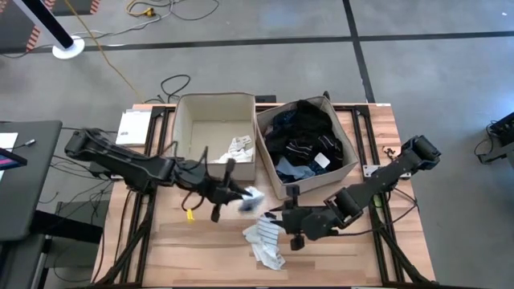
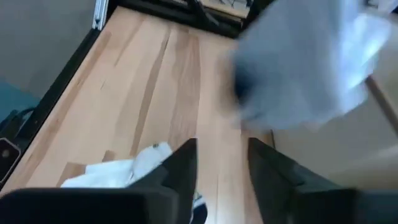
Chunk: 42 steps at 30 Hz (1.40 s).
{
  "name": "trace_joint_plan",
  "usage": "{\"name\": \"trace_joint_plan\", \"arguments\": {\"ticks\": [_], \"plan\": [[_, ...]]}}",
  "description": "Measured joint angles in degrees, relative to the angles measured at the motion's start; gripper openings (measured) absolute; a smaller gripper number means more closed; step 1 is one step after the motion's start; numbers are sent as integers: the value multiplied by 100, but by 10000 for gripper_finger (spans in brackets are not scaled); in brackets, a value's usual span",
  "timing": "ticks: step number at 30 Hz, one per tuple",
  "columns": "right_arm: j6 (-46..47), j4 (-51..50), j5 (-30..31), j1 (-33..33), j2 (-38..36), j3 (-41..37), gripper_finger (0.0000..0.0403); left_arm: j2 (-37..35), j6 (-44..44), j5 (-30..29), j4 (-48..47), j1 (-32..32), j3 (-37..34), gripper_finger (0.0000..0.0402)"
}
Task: Sort clothes
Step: Put the right white and blue sock into the left laundry organizer
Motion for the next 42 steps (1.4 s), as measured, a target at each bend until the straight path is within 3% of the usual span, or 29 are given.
{"name": "trace_joint_plan", "arguments": {"ticks": [7, 13, 21, 31, 42], "plan": [[609, -509, 2, 26, 0, 0, 242, -737, 690, -1533, -1402, 163, 432, 4], [833, -636, 7, 148, 87, 0, 254, -1253, 792, -2419, -2322, 735, 621, 4], [935, -623, -74, 196, 656, 0, 255, -1481, 448, -2463, -3102, 1954, 625, 4], [1179, -474, -150, 208, 1201, -2, 255, -886, 218, -2436, -4000, 3500, 625, 8], [1257, -189, -151, 273, 1237, -2, 255, 190, -119, -1426, -4311, 4768, 625, 13]]}}
